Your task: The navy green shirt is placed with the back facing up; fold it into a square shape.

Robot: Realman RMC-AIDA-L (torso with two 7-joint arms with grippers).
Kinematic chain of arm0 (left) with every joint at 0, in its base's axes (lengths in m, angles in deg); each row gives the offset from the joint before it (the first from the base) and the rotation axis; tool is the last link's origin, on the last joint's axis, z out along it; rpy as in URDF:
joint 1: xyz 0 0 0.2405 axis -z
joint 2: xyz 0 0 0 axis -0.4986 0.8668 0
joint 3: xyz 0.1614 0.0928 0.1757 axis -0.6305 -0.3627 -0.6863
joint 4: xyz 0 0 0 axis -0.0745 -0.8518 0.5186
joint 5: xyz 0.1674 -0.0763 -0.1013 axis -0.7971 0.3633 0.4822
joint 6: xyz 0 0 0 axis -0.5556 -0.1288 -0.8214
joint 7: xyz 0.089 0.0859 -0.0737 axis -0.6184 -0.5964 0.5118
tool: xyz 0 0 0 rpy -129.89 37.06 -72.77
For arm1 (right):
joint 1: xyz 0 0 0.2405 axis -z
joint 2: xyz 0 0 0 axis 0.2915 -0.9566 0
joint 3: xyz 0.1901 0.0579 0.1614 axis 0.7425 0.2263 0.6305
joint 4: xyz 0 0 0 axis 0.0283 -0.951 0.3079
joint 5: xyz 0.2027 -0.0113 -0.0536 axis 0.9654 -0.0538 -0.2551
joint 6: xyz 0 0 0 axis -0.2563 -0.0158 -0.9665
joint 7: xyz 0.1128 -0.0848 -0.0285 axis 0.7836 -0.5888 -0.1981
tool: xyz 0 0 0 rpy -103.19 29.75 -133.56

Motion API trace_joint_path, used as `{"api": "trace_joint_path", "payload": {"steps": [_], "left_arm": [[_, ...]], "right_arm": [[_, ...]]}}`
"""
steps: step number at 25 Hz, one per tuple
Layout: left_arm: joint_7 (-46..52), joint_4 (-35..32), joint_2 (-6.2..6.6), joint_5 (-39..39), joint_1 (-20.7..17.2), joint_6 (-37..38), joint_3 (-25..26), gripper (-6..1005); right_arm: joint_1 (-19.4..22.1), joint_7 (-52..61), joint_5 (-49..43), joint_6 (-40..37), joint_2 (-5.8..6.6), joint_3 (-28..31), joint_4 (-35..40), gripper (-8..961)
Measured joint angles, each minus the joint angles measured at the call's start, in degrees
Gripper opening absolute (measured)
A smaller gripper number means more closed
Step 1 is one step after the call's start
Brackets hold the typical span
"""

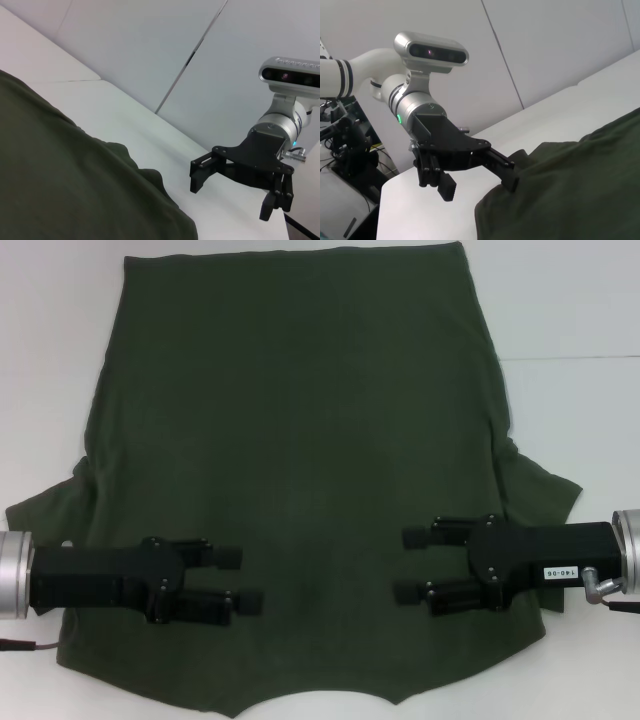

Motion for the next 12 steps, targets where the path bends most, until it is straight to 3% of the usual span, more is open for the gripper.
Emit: {"api": "trace_joint_path", "payload": {"steps": [12], "left_arm": [[-0.09, 0.00, 0.02, -0.01, -0.06, -0.24, 0.16, 936]], "right_arm": [[-0.13, 0.00, 0.04, 0.00, 0.02, 0.90, 0.00, 923]]}}
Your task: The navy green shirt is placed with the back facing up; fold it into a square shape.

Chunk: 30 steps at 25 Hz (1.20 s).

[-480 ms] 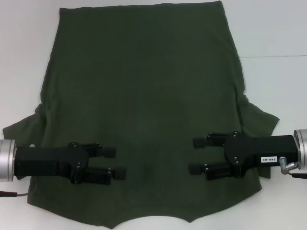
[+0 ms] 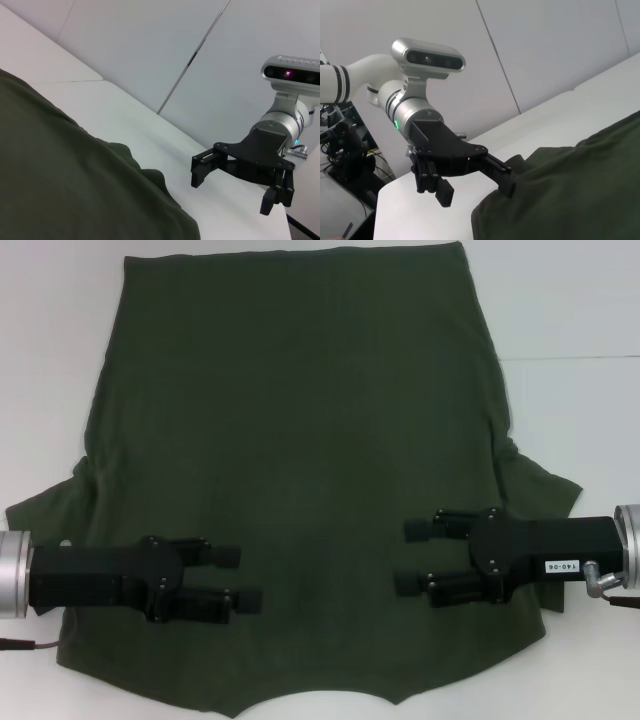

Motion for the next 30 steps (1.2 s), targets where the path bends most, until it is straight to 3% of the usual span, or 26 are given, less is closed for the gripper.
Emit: {"api": "trace_joint_path", "payload": {"steps": [9, 14, 17, 21, 25, 30], "left_arm": [[0.23, 0.10, -0.08, 0.01, -0.17, -0.78, 0.58, 936], [5.52, 0.04, 0.03, 2.04, 0.52, 1.84, 7.02, 935], [16.03, -0.58, 1.76, 3.71, 1.66, 3.00, 13.77, 935], [29.06, -4.61, 4.21, 2.47, 0.72, 1.30, 16.44, 935], [39.58, -11.03, 5.72, -2.43, -2.19, -1.36, 18.39, 935], [44.73, -12.71, 6.95, -12.03, -3.62, -3.98, 23.49, 935]], "right_arm": [[-0.14, -0.08, -0.14, 0.67, -0.07, 0.11, 0.00, 922], [-0.23, -0.19, -0.13, 1.52, -0.09, 0.11, 0.00, 922], [-0.34, -0.49, -0.03, 1.76, -0.10, 0.11, 0.00, 922], [-0.37, -0.52, 0.23, 1.67, -0.08, 0.21, 0.00, 921], [-0.38, -0.53, 0.34, 1.65, 0.08, 0.87, 0.00, 921], [-0.29, -0.57, 0.35, 1.56, 0.45, 1.57, -0.01, 921]]}}
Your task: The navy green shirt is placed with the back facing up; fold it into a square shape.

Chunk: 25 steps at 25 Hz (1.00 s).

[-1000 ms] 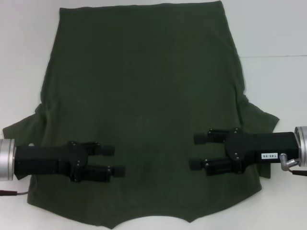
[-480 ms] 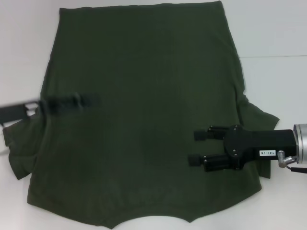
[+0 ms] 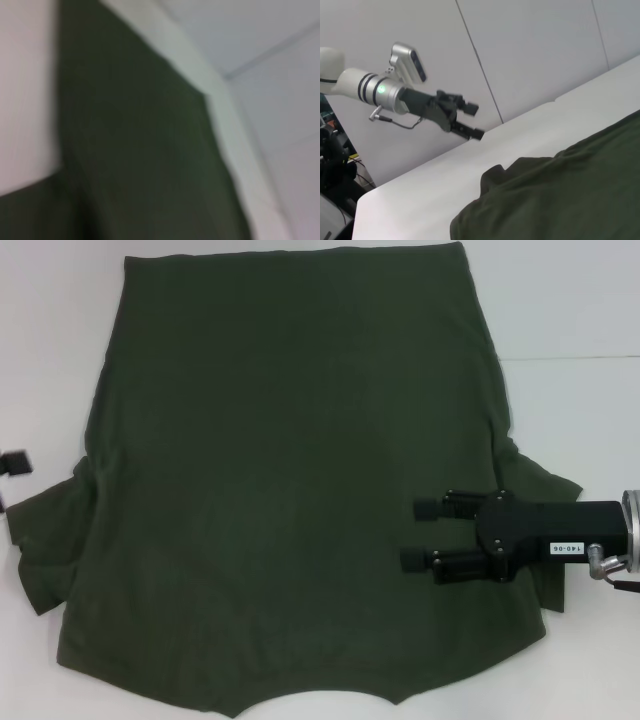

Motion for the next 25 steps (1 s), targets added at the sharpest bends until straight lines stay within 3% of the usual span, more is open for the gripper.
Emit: {"api": "trace_joint_path", "payload": {"steps": [9, 25], "left_arm": [[2.93, 2.50, 0.03, -9.18, 0.28, -7.47, 0.09, 936], [1.53, 10.47, -0.10, -9.66, 1.49, -16.98, -4.71, 934]], "right_arm": [[-0.19, -0.21, -0.29, 0.69, 0.13, 0.03, -0.07, 920], [-0.05, -0.21, -0.36, 1.21, 0.23, 0.02, -0.46, 919]]}}
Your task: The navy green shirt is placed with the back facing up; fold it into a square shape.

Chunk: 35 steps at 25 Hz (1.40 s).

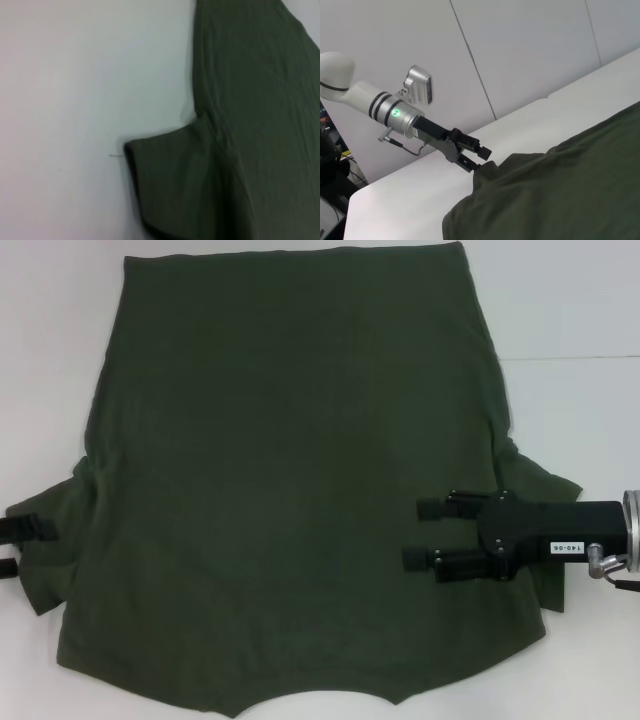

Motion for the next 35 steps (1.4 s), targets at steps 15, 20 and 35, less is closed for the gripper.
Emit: {"api": "trace_joint_path", "payload": {"steps": [15, 20, 35], "left_arm": [[-0.59, 2.68, -0.35, 0.28, 1.43, -0.78, -0.09, 936], [-0.62, 2.68, -0.43, 0.26, 1.42, -0.82, -0.05, 936], [-0.58, 3.25, -0.53, 0.08, 1.50, -0.82, -0.14, 826]], "right_arm": [[-0.21, 0.15, -0.09, 0.39, -0.16, -0.35, -0.07, 918], [-0.23, 0.29, -0.09, 0.39, -0.16, -0.41, -0.07, 917], [-0.23, 0.33, -0.09, 0.39, -0.16, -0.43, -0.06, 916]]}}
